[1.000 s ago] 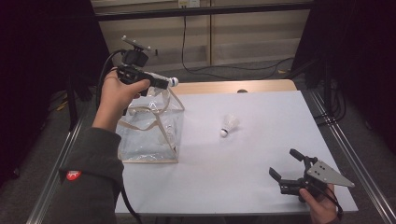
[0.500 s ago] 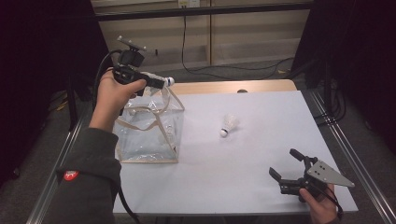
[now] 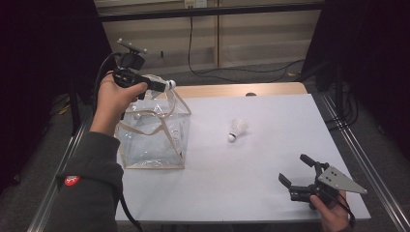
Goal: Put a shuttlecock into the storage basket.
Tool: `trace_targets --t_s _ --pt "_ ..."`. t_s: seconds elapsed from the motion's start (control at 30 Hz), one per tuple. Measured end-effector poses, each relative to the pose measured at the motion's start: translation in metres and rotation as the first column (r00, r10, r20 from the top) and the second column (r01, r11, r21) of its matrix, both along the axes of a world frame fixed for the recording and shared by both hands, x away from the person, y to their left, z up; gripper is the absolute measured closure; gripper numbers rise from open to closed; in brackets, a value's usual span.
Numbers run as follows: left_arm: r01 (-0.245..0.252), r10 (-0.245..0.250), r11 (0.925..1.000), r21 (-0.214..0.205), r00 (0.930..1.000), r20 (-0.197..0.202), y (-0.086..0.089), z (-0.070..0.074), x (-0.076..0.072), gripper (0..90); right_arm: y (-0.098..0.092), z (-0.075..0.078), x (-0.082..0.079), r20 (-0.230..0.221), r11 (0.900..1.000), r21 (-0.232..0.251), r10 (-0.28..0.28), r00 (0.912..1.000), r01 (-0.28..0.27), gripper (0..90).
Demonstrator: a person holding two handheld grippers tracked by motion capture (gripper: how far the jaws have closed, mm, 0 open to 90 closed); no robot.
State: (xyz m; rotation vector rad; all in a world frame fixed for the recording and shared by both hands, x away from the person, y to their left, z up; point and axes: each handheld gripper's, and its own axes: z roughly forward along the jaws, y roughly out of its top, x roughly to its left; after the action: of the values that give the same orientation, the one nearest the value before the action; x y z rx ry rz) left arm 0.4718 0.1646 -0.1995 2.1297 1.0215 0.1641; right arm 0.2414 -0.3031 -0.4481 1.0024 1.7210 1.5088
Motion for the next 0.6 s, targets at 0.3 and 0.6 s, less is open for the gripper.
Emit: trace_targets --t_s 0.3,0.6 --pt "-0.028 0.028 0.9996 -0.011 0.9996 0.004 0.009 0.001 0.002 88.9 0.0 0.0 0.0 0.001 1.0 -0.005 0.002 1.0 -0.002 1.2" --pt "-0.056 0.056 0.9984 -0.005 0.9984 0.0 0.015 -0.003 0.006 88.9 0.0 0.0 0.0 -0.002 1.0 -0.006 0.004 1.0 -0.004 1.2"
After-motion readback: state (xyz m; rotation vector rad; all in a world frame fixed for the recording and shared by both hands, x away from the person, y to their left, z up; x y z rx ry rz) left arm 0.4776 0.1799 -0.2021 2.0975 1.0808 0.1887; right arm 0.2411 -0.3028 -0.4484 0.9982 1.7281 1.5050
